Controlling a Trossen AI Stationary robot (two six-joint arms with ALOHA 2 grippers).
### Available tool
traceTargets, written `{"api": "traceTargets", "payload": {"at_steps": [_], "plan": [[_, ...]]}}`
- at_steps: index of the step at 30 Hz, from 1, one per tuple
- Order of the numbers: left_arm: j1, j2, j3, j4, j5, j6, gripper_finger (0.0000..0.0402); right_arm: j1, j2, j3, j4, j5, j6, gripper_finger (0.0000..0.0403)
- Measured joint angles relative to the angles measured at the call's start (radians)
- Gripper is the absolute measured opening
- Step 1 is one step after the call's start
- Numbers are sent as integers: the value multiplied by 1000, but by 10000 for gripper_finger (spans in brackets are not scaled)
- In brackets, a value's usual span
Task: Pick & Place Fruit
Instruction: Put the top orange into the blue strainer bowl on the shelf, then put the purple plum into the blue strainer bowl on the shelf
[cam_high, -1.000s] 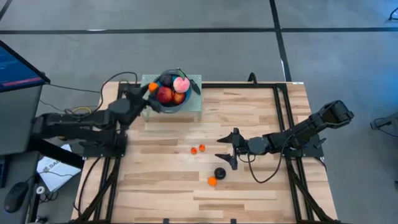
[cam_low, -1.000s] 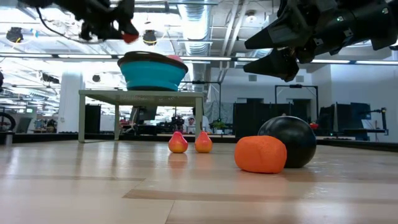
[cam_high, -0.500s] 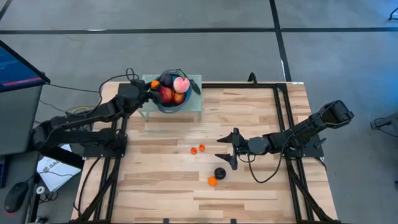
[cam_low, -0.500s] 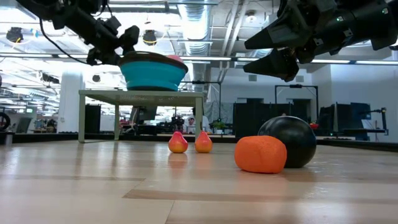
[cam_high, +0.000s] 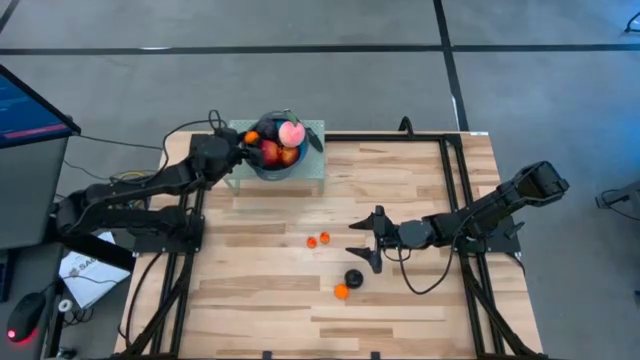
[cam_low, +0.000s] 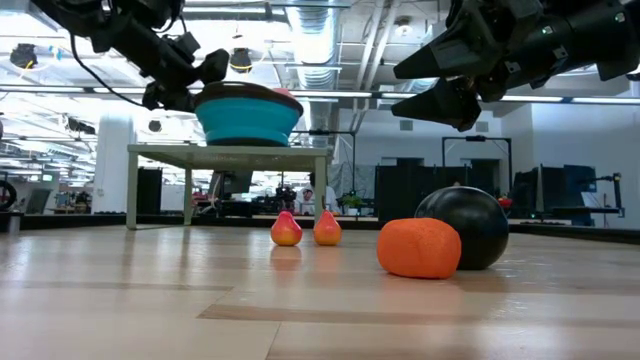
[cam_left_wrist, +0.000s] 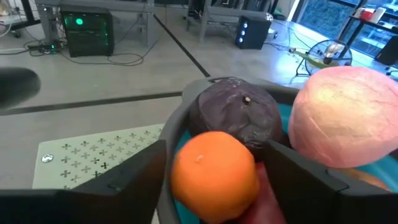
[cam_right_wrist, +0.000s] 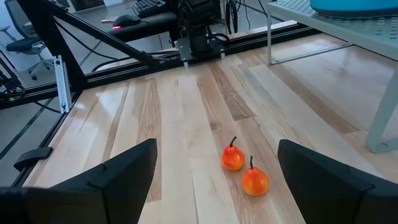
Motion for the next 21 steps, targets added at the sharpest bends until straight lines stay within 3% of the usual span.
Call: {"api": "traceTargets", "payload": {"at_steps": [9,21], "plan": [[0,-43,-3,1,37,5,322,0,0,0,0,0,0,328],[-58,-177,-3,6,55,87,311,0,0,0,-1,0,-3,328]]}}
